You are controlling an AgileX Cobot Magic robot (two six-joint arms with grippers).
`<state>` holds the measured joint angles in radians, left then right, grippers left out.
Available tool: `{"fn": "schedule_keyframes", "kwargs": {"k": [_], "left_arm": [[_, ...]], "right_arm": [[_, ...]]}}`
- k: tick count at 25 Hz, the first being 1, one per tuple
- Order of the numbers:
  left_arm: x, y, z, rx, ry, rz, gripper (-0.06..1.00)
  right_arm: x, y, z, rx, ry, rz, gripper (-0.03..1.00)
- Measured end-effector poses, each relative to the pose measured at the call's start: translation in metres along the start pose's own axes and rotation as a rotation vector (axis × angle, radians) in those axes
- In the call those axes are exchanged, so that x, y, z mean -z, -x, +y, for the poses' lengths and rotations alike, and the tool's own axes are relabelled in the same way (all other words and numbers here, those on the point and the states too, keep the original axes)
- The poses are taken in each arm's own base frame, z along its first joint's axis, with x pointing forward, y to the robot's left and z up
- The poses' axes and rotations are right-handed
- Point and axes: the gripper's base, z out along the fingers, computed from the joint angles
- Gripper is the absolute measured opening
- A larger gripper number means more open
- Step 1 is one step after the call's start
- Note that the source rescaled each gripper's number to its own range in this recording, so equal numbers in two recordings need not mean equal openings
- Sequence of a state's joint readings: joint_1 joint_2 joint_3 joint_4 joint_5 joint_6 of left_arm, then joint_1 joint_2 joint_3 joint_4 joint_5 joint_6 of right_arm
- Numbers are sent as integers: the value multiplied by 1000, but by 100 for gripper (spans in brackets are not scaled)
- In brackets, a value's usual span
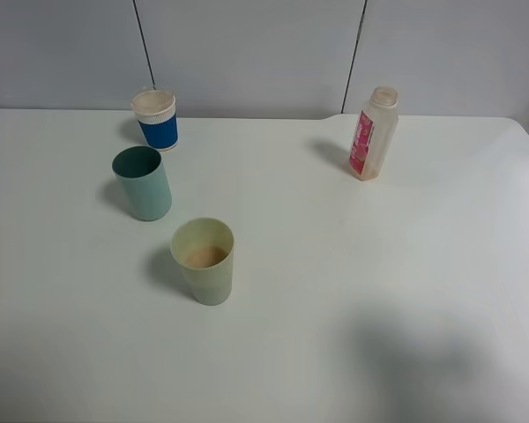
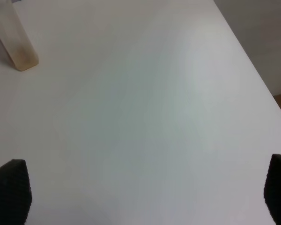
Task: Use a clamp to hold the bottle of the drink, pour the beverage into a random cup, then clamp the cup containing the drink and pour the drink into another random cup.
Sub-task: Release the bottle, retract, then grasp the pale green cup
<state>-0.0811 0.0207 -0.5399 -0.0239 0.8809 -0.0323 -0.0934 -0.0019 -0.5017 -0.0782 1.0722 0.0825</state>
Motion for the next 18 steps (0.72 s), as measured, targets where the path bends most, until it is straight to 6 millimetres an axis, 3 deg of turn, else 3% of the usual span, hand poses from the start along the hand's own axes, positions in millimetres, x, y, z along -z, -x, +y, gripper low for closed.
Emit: {"fn": "schedule_keyframes", "kwargs": {"k": [1,4,14,18], "left_arm": [[-4,13,-1,3,-5,-98,95],[-13,25,-1,5,-7,-155,95],[-61,45,-1,8,0,-90,95],[-91,50,0,9,5,-49,95]], "right_arm": [[0,0,0,0,0,0,99],[0,0,0,0,0,0,99],[0,0,0,0,0,0,99],[0,0,0,0,0,0,99]]}}
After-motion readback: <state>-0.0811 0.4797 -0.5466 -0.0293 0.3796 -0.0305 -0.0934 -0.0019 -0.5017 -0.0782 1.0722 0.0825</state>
